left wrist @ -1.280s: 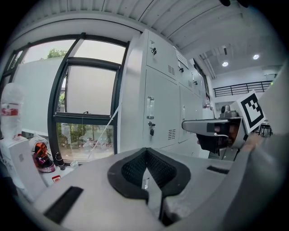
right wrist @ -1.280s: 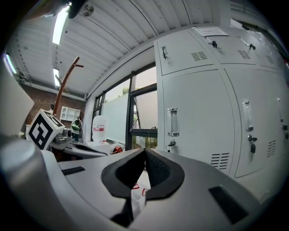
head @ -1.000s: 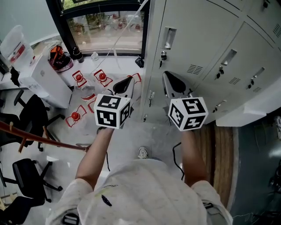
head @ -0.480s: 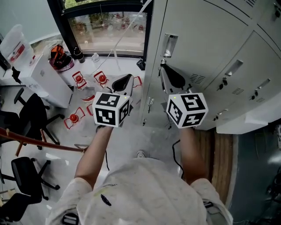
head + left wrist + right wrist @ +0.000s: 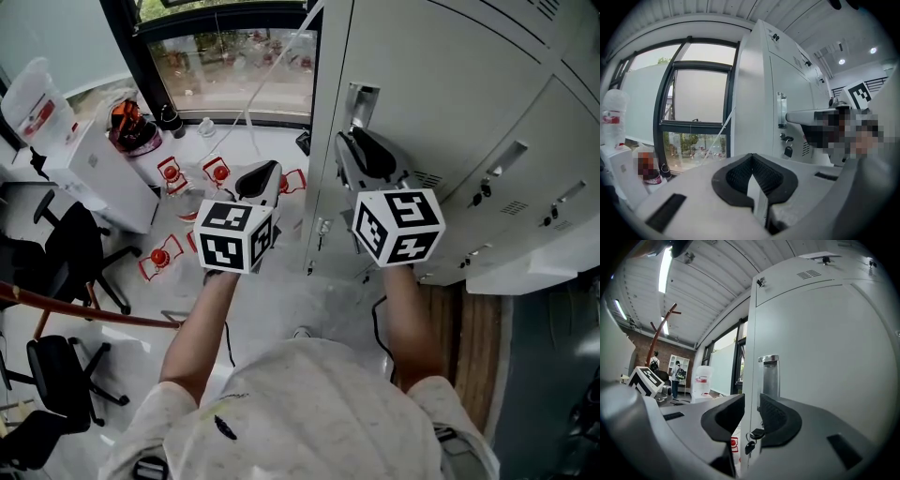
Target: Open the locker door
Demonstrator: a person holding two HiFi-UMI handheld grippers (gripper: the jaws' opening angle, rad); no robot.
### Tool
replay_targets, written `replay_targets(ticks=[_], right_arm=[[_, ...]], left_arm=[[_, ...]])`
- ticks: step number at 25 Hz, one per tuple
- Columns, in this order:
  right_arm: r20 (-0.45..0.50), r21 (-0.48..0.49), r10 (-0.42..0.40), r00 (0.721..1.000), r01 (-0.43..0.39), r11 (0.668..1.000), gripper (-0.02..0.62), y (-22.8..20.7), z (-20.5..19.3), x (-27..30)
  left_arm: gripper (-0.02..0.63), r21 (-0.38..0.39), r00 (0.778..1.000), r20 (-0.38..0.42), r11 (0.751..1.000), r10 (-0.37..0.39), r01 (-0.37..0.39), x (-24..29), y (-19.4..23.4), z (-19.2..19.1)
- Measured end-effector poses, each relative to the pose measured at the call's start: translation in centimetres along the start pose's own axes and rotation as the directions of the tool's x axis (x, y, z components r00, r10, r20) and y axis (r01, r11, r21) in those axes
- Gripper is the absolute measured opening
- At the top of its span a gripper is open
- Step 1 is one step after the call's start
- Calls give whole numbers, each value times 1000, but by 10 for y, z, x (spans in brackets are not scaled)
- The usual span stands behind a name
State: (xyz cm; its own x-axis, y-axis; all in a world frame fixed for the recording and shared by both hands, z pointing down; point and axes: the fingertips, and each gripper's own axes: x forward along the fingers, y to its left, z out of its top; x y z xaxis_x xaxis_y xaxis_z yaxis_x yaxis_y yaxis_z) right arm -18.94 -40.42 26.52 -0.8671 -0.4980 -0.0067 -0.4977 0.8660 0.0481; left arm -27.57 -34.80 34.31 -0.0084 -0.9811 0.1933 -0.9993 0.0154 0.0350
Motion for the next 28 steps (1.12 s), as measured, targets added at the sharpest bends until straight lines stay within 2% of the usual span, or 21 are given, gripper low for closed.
replay_targets(ticks=[14, 24, 28], right_arm=[[24, -38, 16, 1000, -15, 999, 126, -4, 8, 14], [36, -22, 66, 997, -65, 998, 127, -4, 8, 23], [45, 17, 73, 996, -74, 997, 127, -4, 9, 25]], left_arm=[[6, -2, 999, 6, 999, 34, -34, 16, 7, 6], [6, -2, 999, 5, 999, 51, -51, 24, 5, 5], [6, -7, 998, 2, 998, 65, -65, 22, 10, 3]])
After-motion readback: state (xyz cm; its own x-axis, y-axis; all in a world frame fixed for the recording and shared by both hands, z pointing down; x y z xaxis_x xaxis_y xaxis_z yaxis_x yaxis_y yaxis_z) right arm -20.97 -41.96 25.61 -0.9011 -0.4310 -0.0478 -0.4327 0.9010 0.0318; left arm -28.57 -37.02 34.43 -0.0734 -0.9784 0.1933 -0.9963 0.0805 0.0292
